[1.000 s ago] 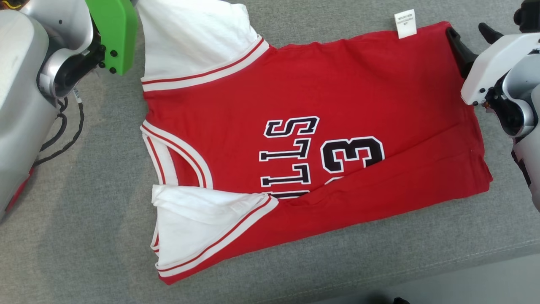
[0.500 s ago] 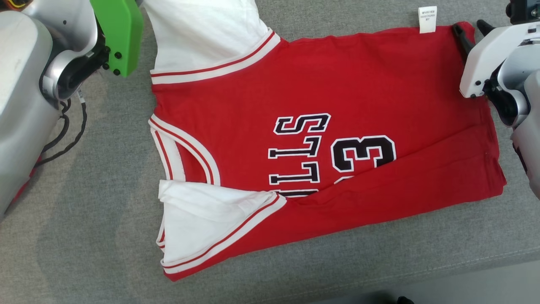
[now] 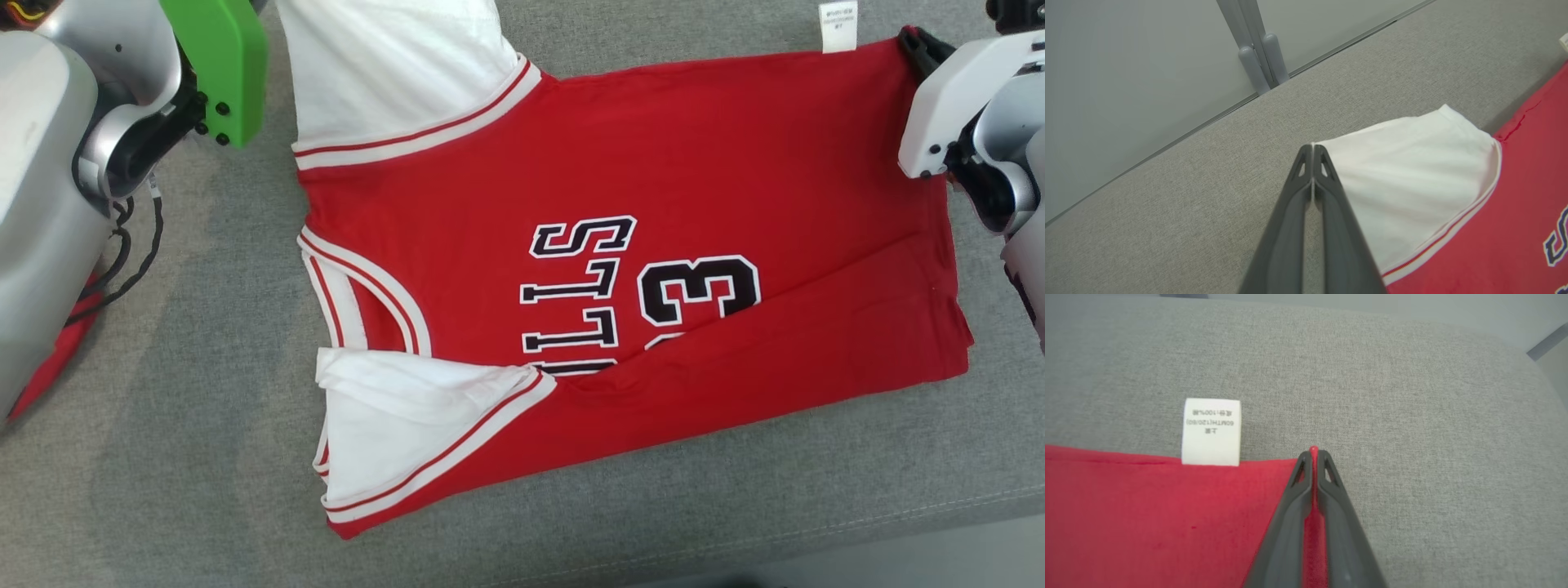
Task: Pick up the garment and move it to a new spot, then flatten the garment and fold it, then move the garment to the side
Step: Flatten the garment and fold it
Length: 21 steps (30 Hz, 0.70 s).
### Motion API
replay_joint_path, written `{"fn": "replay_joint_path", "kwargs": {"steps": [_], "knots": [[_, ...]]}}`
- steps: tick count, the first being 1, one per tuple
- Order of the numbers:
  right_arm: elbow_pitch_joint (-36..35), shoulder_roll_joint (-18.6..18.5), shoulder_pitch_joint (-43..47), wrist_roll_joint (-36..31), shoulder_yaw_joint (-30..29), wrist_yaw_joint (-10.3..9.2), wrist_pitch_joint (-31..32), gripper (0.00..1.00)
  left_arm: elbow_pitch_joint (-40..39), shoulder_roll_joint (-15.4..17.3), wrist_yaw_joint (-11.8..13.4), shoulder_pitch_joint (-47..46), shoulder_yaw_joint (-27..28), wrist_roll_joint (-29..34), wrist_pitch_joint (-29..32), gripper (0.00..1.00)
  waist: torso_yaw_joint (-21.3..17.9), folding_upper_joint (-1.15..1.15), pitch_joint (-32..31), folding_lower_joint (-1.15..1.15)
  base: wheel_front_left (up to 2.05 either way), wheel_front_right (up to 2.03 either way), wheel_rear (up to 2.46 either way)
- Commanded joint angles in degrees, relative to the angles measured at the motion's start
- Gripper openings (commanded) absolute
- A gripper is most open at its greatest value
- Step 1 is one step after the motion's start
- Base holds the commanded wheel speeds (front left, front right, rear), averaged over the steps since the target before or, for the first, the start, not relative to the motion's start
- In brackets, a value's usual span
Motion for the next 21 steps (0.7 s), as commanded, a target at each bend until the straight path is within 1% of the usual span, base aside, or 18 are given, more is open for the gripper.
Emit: {"fn": "replay_joint_path", "kwargs": {"steps": [1, 4, 8, 13, 17, 21], "knots": [[-0.26, -0.48, -0.68, 0.57, -0.6, -0.09, -1.27, 0.0, 0.18, 0.51, 0.38, 0.31, 0.61, 0.57, -1.18, 0.0, 0.23, 0.0, -0.54, 0.0, 0.0, 0.0, 0.0], [-0.81, -0.83, -0.75, 1.91, -1.61, -0.09, -3.35, 0.0, 0.18, 0.01, 0.4, -0.03, 1.92, 0.08, -4.19, 0.0, 0.58, 0.0, -1.33, 0.0, 0.0, 0.0, 0.0], [-2.56, -1.67, 0.7, 4.33, -2.45, -0.08, -5.64, 0.0, -0.81, -0.16, -0.09, 1.08, 2.82, -1.2, -6.34, 0.0, 1.2, 0.0, -2.52, 0.0, 0.0, 0.0, 0.0], [-6.45, -3.8, 4.64, 7.84, -2.93, -0.08, -7.19, 0.0, -6.05, 1.72, -0.12, 5.5, 3.47, -4.05, -6.82, 0.0, 2.13, 0.0, -4.05, 0.0, 0.0, 0.0, 0.0], [-9.89, -6.3, 9.43, 9.19, -3.28, -0.08, -8.52, 0.0, -13.01, 4.13, 1.36, 11.82, 4.06, -6.97, -7.17, 0.0, 3.3, 0.0, -5.34, 0.0, 0.0, 0.0, 0.0], [-13.43, -8.48, 14.42, 9.4, -4.55, -0.08, -10.56, 0.0, -20.25, 6.97, 3.69, 18.32, 4.26, -8.66, -7.47, 0.0, 4.33, 0.0, -6.32, 0.0, 0.0, 0.0, 0.0]]}}
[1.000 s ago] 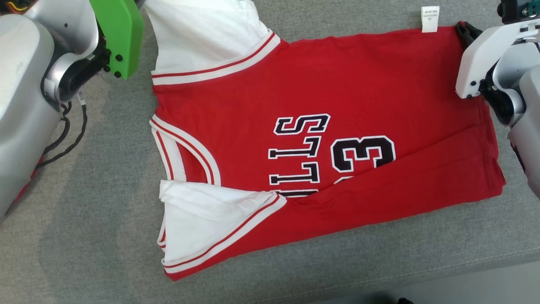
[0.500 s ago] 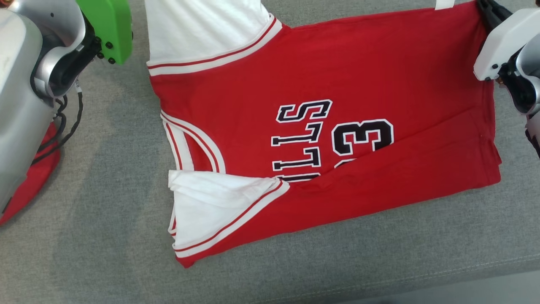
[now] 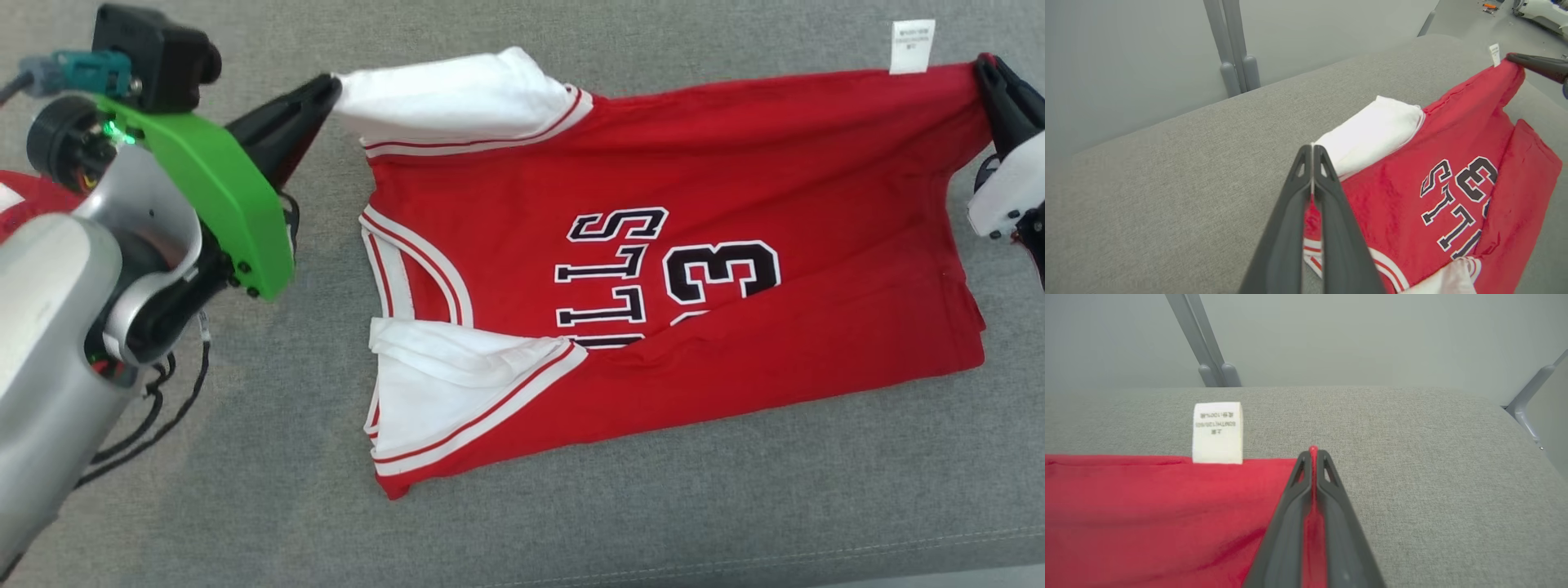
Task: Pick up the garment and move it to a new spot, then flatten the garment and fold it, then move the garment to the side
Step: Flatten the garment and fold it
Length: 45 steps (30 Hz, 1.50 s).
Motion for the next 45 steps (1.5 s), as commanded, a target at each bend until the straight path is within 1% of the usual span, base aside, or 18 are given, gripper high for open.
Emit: {"fn": "replay_joint_path", "kwargs": {"steps": [1, 6, 7, 11, 17, 19, 23, 28, 29, 30, 31, 32, 33, 34, 38, 45], "knots": [[-1.31, -0.83, 2.17, -0.04, -0.57, -0.08, -1.02, 0.0, -2.25, 0.93, 1.0, 2.74, 0.23, -1.02, -0.4, 0.0, 0.97, 0.0, -0.99, 0.0, 0.0, 0.0, 0.0], [-5.7, -2.19, 9.05, -1.51, -2.47, -0.08, -2.8, 0.0, -9.9, 3.2, 4.05, 10.21, 0.03, -3.08, -1.26, 0.0, 1.84, 0.0, -1.96, 0.0, 0.0, 0.0, 0.0], [-7.64, -2.46, 11.68, -1.74, -3.35, -0.08, -2.82, 0.0, -12.55, 3.72, 5.06, 12.8, -0.45, -3.61, -1.47, 0.0, 1.99, 0.0, -2.14, 0.0, 0.0, 0.0, 0.0], [-10.98, -2.6, 17.07, -2.48, -5.47, -0.08, -2.4, 0.0, -16.54, 4.57, 6.86, 17.46, -1.48, -3.92, -2.51, 0.0, 2.23, 0.0, -2.6, 0.0, 0.0, 0.0, 0.0], [-13.92, -2.0, 23.53, -2.97, -10.15, -0.08, -1.58, 0.0, -21.0, 6.5, 9.49, 23.9, -1.68, -4.71, -5.07, 0.0, 2.06, 0.0, -3.44, 0.0, 0.0, 0.0, 0.0], [-14.86, -1.77, 25.25, -3.33, -11.33, -0.08, -1.37, 0.0, -22.27, 7.25, 10.13, 25.86, -1.87, -4.99, -5.6, 0.0, 2.13, 0.0, -3.65, 0.0, 0.0, 0.0, 0.0], [-16.02, -1.37, 28.35, -4.49, -13.01, -0.08, -0.62, 0.0, -24.04, 7.66, 11.07, 28.84, -2.62, -4.87, -6.69, 0.0, 2.44, 0.0, -3.82, 0.0, 0.0, 0.0, 0.0], [-16.34, -0.17, 30.77, -5.29, -14.33, -0.08, 0.32, 0.0, -23.11, 6.21, 11.41, 31.13, -5.04, -3.55, -7.33, 0.0, 2.81, 0.0, -3.85, 0.0, 0.0, 0.0, 0.0], [-16.2, 0.24, 31.16, -5.27, -14.73, -0.08, 0.64, 0.26, -22.56, 5.72, 11.5, 31.37, -5.37, -3.11, -7.72, 0.0, 2.89, 0.0, -3.96, 0.0, 0.0, 0.0, 0.0], [-16.1, 0.51, 31.41, -5.45, -15.14, -0.08, 0.74, 1.0, -21.94, 5.32, 11.69, 31.55, -5.6, -2.58, -8.15, 0.0, 2.96, 0.0, -4.14, 0.0, 0.0, 0.0, 0.0], [-16.01, 0.9, 31.7, -5.62, -15.92, -0.08, 0.43, 1.0, -21.2, 4.75, 11.91, 31.87, -5.92, -2.02, -8.78, 0.0, 3.03, 0.0, -4.5, 0.0, 0.0, 0.0, 0.0], [-16.08, 1.29, 32.1, -5.63, -16.35, -0.08, 0.5, 1.0, -20.67, 4.31, 12.08, 32.11, -6.22, -1.4, -9.26, 0.31, 3.04, 0.0, -4.82, 0.0, 0.0, 0.0, 0.0], [-16.37, 1.72, 32.73, -5.75, -16.81, -0.08, 0.55, 1.0, -19.97, 3.61, 12.36, 32.55, -6.42, -1.14, -10.12, 1.0, 3.03, 0.0, -5.41, 0.0, 0.0, 0.0, 0.0], [-16.66, 1.95, 33.14, -5.85, -17.26, -0.08, 0.33, 1.0, -19.49, 3.24, 12.62, 32.83, -6.42, -0.76, -10.92, 1.0, 2.99, 0.0, -5.89, 0.0, 0.0, 0.0, 0.0], [-18.86, 3.24, 35.9, -6.35, -18.83, -0.08, -1.0, 1.0, -17.46, 1.62, 15.2, 35.05, -5.41, 1.93, -16.87, 1.0, 2.6, 0.0, -8.94, 0.0, 0.0, 0.0, 0.0], [-20.85, 7.03, 40.81, -7.08, -18.68, -0.07, -4.17, 1.0, -13.59, -1.91, 22.1, 41.33, -2.15, 5.92, -30.05, 1.0, 2.27, 0.0, -14.93, 0.0, 0.0, 0.0, 0.0]]}}
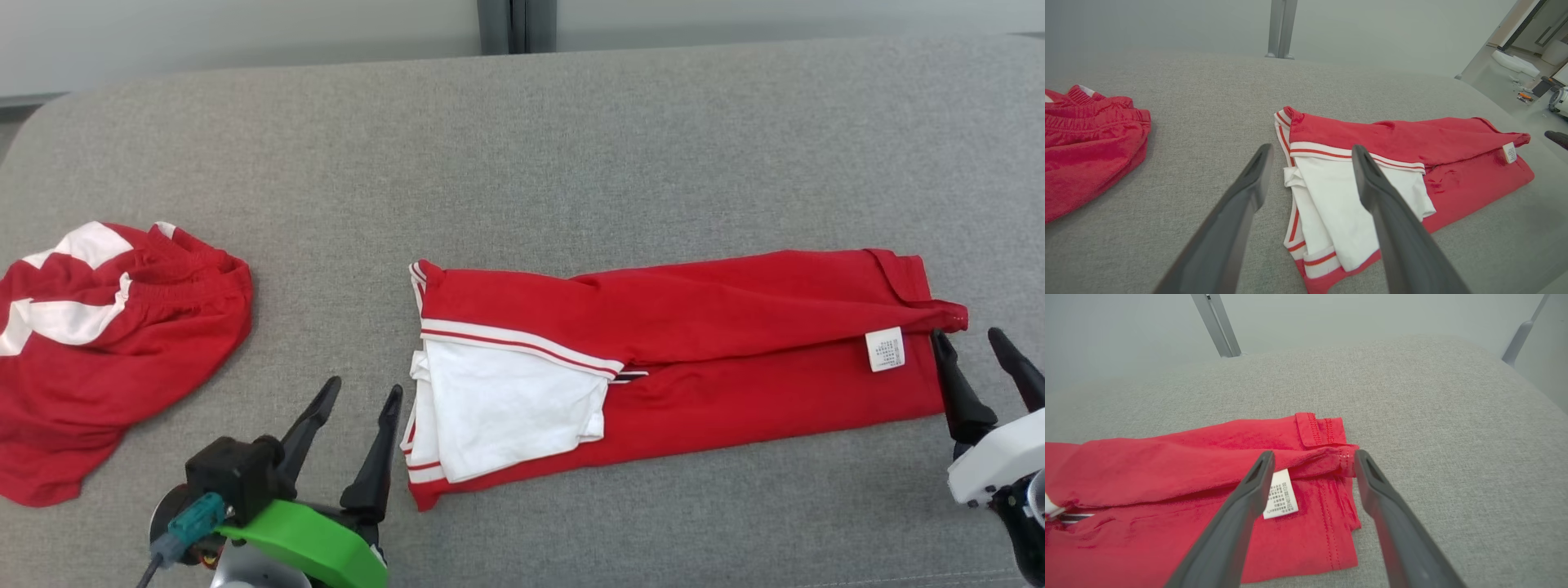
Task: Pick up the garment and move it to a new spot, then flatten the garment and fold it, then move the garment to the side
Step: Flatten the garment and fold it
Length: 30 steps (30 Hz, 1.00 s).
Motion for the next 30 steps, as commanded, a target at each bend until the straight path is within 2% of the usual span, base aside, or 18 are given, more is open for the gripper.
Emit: {"fn": "replay_joint_path", "kwargs": {"steps": [1, 7, 11, 13, 19, 24, 30], "knots": [[-0.05, 0.78, 1.29, -0.52, 0.45, -0.07, -1.03, 1.0, 0.9, -0.53, 1.36, 1.85, 0.84, 1.88, -1.69, 1.0, -0.19, 0.0, -3.86, 0.0, 0.0, 0.0, 0.0], [2.87, 3.88, 3.52, -0.42, 1.39, -0.07, -4.04, 1.0, 3.89, -5.13, 5.22, 7.1, 5.83, 9.19, -3.82, 1.0, 0.89, 0.0, -8.44, 0.0, 0.0, 0.0, 0.0], [5.5, 5.34, 4.53, 1.19, 1.92, -0.07, -4.85, 1.0, 4.11, -8.73, 5.66, 12.11, 11.74, 18.12, -3.78, 1.0, 2.21, 0.0, -11.0, 0.0, 0.0, 0.0, 0.0], [6.66, 5.81, 4.44, 1.89, 1.82, -0.06, -5.2, 1.0, 3.65, -11.61, 4.44, 14.56, 14.81, 21.17, -3.78, 1.0, 2.74, 0.0, -11.42, 0.0, 0.0, 0.0, 0.0], [10.23, 6.03, 3.15, 2.88, 1.74, -0.06, -6.27, 1.0, 5.11, -16.58, -1.09, 19.85, 19.76, 30.28, -3.8, 1.0, 4.39, 0.0, -11.83, 0.0, 0.0, 0.0, 0.0], [14.42, 5.79, 0.83, 2.63, 0.75, -0.06, -5.97, 1.0, 6.6, -20.43, -5.05, 21.52, 22.13, 34.35, -3.81, 1.0, 5.41, 0.0, -11.32, 0.0, 0.0, 0.0, 0.0], [20.47, 4.57, -6.58, 1.28, -2.09, -0.06, -4.76, 1.0, 7.73, -23.72, -9.35, 20.49, 24.13, 38.12, -3.81, 1.0, 5.89, 0.0, -8.31, 0.0, 0.0, 0.0, 0.0]]}}
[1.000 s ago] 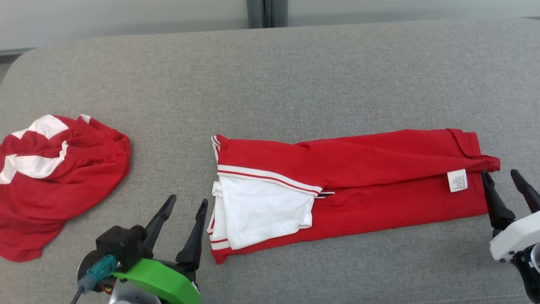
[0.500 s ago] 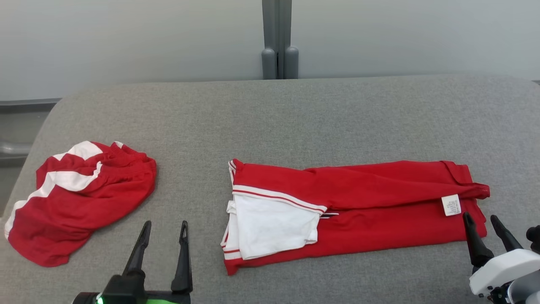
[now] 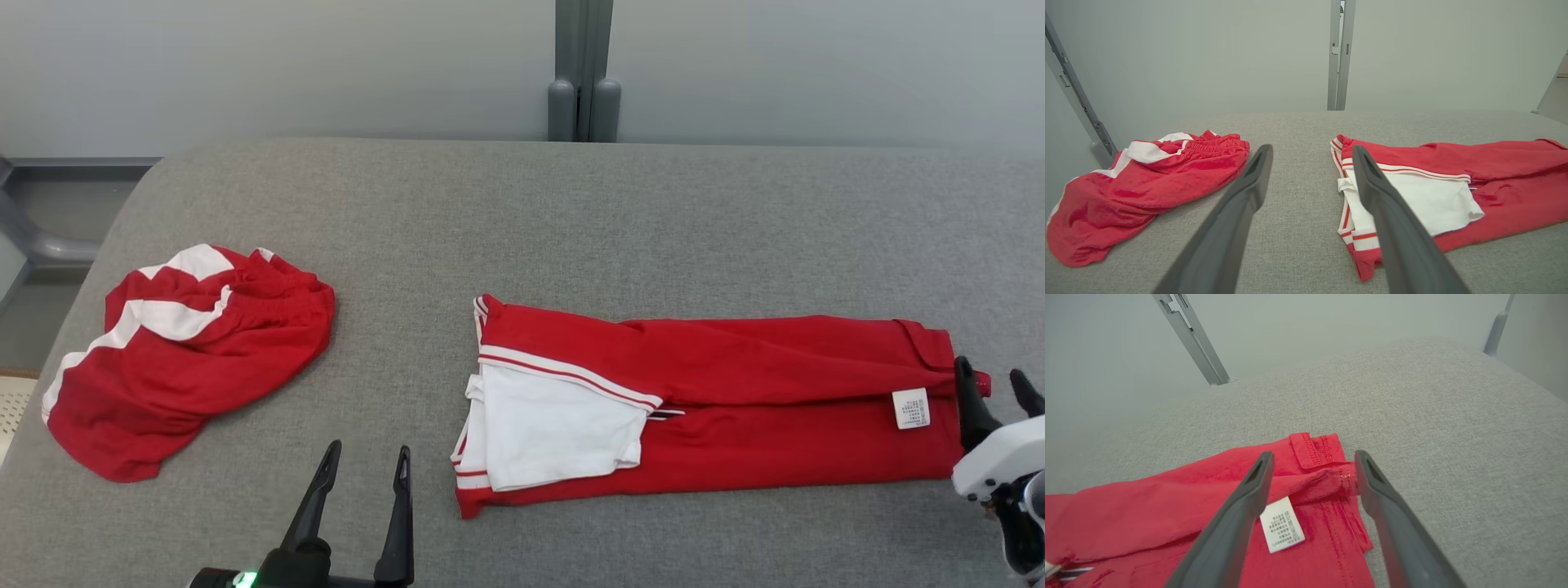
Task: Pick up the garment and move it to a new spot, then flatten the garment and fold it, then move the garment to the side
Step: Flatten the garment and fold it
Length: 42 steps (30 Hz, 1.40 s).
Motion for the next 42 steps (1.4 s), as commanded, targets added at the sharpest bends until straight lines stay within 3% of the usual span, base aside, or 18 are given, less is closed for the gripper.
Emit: {"fn": "replay_joint_path", "kwargs": {"steps": [1, 9, 20, 22, 23, 28, 37, 42], "knots": [[1.46, -0.73, -2.17, -0.77, -0.69, -0.04, 0.47, 1.0, 0.33, -0.67, -0.96, -0.87, 0.54, 0.83, -0.17, 1.0, 0.28, 0.0, 2.02, 0.0, 0.0, 0.0, 0.0], [10.1, -2.68, -8.68, -2.48, 0.72, -0.04, 6.79, 1.0, 2.02, -3.98, -5.26, -2.84, 3.29, 3.7, -0.18, 1.0, 0.43, 0.0, 5.89, 0.0, 0.0, 0.0, 0.0], [14.08, -0.8, -7.68, 1.03, 5.34, -0.05, 11.98, 1.0, 3.71, -6.53, -8.85, -4.27, 5.32, 6.19, -0.18, 1.0, -0.9, 0.0, 7.76, 0.0, 0.0, 0.0, 0.0], [14.11, -0.66, -7.63, 1.78, 6.01, -0.04, 12.11, 0.45, 3.83, -6.81, -9.25, -4.37, 5.77, 6.22, -0.17, 1.0, -1.04, 0.0, 7.78, 0.0, 0.0, 0.0, 0.0], [13.96, -0.75, -7.66, 2.09, 6.33, -0.04, 11.67, 0.0, 3.91, -6.93, -9.39, -4.43, 5.96, 6.5, -0.18, 1.0, -1.12, 0.0, 7.73, 0.0, 0.0, 0.0, 0.0], [13.14, -3.29, -8.74, 2.4, 7.51, -0.1, 8.98, 0.0, 3.97, -7.45, -9.93, -4.07, 6.8, 7.29, -0.18, 1.0, -1.78, 0.0, 7.26, 0.0, 0.0, 0.0, 0.0], [11.98, -12.65, -11.27, -1.94, 10.67, -0.09, 4.95, 0.0, 3.84, -7.79, -11.22, -2.88, 7.74, 8.48, -0.18, 1.0, -4.19, 0.0, 6.62, 0.0, 0.0, 0.0, 0.0], [9.65, -17.84, -13.16, -4.86, 12.88, -0.08, 6.34, 0.0, 4.39, -7.82, -12.0, -2.83, 7.95, 9.37, -0.18, 1.0, -5.73, 0.0, 6.08, 0.0, 0.0, 0.0, 0.0]]}}
